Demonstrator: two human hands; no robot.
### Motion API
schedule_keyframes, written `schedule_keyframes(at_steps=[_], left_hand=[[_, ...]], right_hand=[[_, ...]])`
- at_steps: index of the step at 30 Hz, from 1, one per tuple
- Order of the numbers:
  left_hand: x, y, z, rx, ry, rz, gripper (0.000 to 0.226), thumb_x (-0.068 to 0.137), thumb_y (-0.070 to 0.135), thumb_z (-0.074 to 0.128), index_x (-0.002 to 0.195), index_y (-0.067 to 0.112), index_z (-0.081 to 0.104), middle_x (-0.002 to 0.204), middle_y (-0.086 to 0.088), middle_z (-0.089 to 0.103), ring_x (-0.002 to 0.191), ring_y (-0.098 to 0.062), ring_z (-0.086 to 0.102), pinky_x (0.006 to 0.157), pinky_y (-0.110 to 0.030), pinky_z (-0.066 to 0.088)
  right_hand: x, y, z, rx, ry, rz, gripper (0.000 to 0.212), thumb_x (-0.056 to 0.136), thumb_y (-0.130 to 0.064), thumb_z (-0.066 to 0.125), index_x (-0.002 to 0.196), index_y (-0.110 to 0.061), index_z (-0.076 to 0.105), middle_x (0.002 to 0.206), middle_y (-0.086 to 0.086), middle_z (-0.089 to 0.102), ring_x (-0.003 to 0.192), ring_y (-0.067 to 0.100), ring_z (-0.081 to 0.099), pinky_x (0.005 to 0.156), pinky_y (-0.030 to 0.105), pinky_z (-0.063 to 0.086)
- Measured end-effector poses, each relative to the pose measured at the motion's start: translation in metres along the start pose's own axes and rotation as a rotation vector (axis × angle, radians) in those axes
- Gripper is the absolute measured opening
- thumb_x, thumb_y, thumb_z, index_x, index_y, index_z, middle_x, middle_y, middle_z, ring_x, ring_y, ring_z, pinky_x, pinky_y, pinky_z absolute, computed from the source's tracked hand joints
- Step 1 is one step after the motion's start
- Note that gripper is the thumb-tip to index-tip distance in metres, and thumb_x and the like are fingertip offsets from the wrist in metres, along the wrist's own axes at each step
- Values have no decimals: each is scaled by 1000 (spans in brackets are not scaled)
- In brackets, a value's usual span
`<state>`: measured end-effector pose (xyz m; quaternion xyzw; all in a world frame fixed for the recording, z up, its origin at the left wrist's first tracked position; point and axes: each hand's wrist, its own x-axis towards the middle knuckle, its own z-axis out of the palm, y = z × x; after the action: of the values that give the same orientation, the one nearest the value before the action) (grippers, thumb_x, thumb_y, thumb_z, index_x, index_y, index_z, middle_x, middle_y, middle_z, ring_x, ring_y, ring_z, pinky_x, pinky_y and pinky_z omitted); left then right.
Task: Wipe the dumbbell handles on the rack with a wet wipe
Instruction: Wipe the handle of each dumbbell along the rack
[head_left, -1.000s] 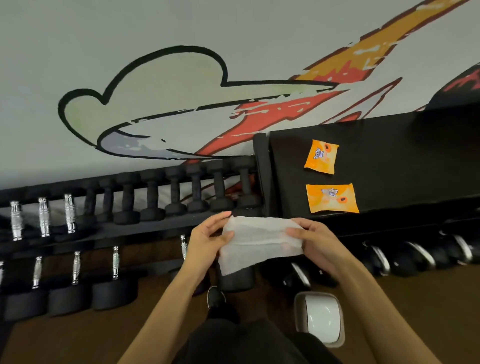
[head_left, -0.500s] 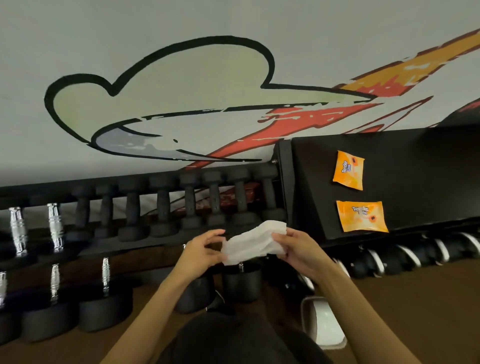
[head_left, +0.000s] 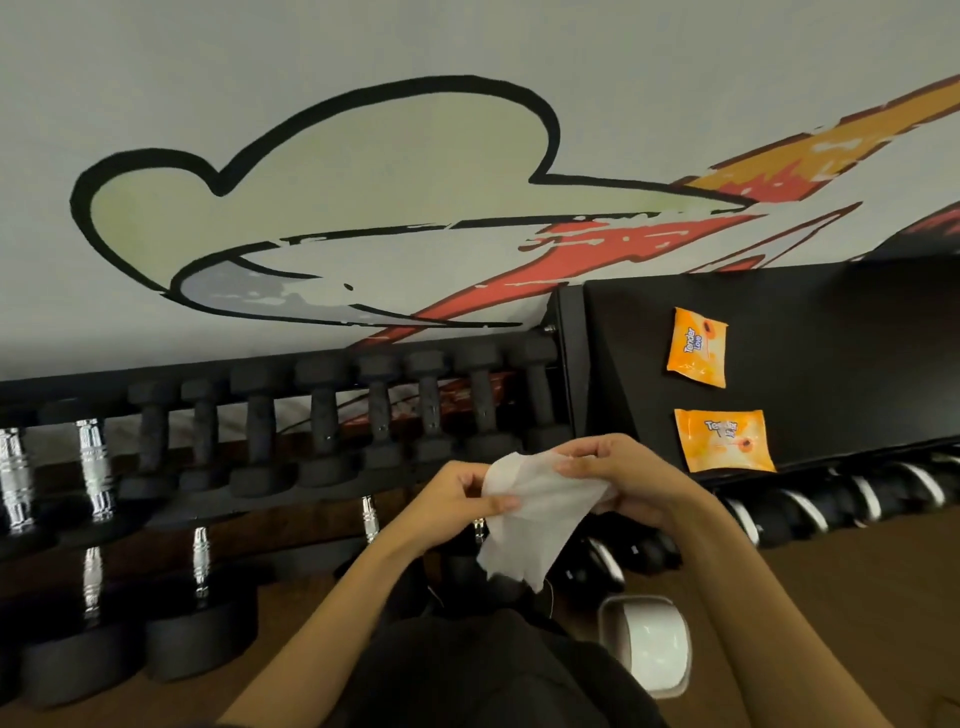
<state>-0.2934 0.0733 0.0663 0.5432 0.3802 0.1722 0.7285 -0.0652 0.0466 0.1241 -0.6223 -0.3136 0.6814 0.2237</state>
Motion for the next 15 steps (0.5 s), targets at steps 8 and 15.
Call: schedule_keyframes(at_steps=[8,15], left_hand=[[7,40,23,-178,132,90,23,87,3,62,109,9,66,87,3,75,79,-9,69,65,-19,53],[24,46,26,-294,211,45,35,86,2,66,118,12,61,96,-5,72,90,-21,69,72,-32,57]], right_hand=[[10,3,-15,622,172,-154,46,89,-33,58,125,-5,60,88,9,66,83,21,65,80,34,48],[30,48,19,712,-227,40,67,96,-54,48,139,-2,48,145,24,45,137,41,39,118,55,22]])
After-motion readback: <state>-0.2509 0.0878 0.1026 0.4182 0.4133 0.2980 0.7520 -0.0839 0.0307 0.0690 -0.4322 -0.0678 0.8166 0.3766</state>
